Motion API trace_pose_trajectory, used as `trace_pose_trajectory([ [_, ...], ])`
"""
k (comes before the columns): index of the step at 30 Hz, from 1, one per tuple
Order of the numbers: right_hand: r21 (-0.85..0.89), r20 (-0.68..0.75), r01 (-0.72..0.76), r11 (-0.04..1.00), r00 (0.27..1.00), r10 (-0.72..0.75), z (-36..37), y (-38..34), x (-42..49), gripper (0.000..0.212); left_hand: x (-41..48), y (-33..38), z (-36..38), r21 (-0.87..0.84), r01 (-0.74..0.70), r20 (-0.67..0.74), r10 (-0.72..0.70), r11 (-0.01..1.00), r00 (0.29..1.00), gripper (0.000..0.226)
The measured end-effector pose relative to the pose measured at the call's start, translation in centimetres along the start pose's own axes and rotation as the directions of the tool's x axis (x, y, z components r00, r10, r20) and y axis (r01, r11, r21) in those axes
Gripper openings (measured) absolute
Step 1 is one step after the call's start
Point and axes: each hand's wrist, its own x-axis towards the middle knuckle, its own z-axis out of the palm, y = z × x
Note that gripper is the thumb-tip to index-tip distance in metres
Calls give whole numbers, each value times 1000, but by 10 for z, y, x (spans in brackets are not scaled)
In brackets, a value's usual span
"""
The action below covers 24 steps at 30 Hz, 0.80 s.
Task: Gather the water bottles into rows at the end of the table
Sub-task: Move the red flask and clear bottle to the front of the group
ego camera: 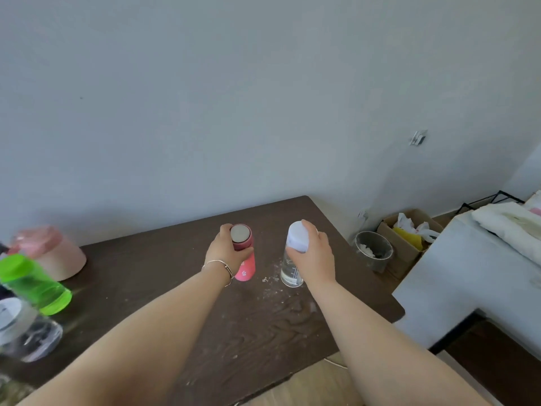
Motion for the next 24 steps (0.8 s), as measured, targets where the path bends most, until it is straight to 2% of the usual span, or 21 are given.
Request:
trace_pose_trajectory([
  [14, 51, 152, 169, 984, 973, -175, 1, -21, -147, 71, -186, -43, -64, -63, 168, -222, -178, 984, 959, 62],
  [24, 64, 253, 239, 969, 935, -248, 49, -71, -224, 71, -257, -100, -140, -61, 227, -305, -235, 972, 923, 61],
])
